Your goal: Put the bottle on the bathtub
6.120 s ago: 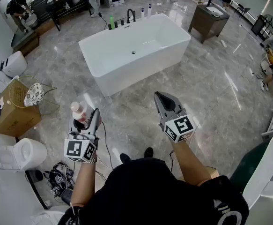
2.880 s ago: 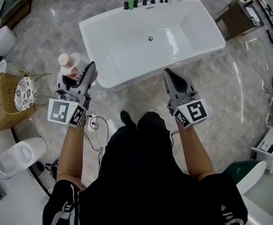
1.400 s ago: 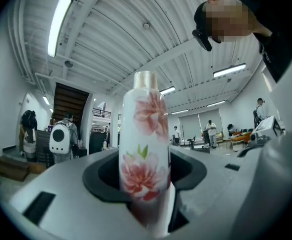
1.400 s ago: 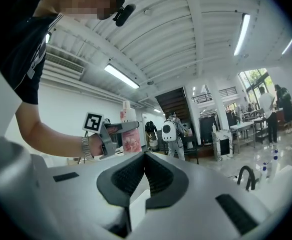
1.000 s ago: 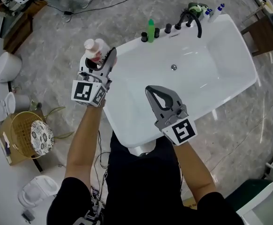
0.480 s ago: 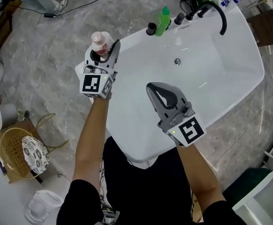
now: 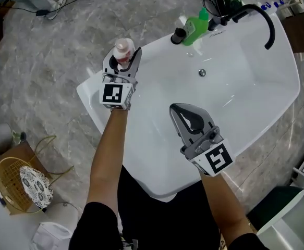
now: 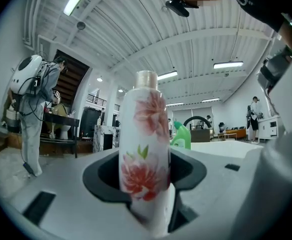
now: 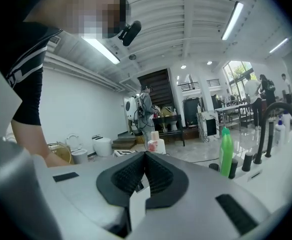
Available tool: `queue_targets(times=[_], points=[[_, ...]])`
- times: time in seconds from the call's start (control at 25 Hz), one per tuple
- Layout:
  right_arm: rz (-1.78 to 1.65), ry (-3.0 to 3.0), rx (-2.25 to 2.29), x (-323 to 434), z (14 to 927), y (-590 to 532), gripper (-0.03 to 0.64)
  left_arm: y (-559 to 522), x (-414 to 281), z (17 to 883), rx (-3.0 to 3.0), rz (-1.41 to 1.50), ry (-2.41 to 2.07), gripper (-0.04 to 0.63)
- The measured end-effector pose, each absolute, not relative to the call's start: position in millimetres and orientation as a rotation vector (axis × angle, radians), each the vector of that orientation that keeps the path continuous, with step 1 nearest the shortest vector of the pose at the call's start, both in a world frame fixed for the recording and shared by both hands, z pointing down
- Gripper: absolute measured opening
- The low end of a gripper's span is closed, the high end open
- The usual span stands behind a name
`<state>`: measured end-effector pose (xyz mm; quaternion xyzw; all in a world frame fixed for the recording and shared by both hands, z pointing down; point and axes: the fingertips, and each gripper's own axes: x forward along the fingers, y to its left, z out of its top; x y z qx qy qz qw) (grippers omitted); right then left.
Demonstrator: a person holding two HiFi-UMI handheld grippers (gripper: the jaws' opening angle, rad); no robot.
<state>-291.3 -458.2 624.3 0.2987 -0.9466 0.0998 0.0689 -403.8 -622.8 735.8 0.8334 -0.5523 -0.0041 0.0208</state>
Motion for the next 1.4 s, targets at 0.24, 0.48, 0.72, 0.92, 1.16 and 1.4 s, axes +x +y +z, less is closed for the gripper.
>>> queue_targets(times=[0.24, 0.48, 0.72, 0.92, 1.16, 1.4], points=[[0.369, -2.753, 0.877, -280.9, 659.2, -461.2, 0.009, -635.0, -407.7, 762.8, 2.585, -0.012, -1.722, 0.224], [0.36, -2.745, 0.881, -273.5, 667.1, -467.5, 0.009, -637.6, -406.3, 781.2, 2.552, -0.023, -1.767, 0.224], [0.341, -2.729, 0.859, -264.3, 674.6, -466.6, 0.009, -642.6, -403.3, 785.1, 2.561, -0.05, -1.786, 0.224], [0.346, -2.726, 0.883, -258.0, 676.7, -471.1, 0.009, -643.7, -402.5, 785.5, 2.566, -0.07, -1.801, 0.225], [0.331, -2.733, 0.888, -259.2, 668.0, -471.6, 0.009, -642.4, -402.5, 784.8, 2.572, -0.078, -1.81, 0.225], [0.324, -2.741, 0.881, -253.9, 656.9, -469.4, 0.009, -643.1, -403.6, 780.3, 2.57, -0.033, -1.78, 0.333]])
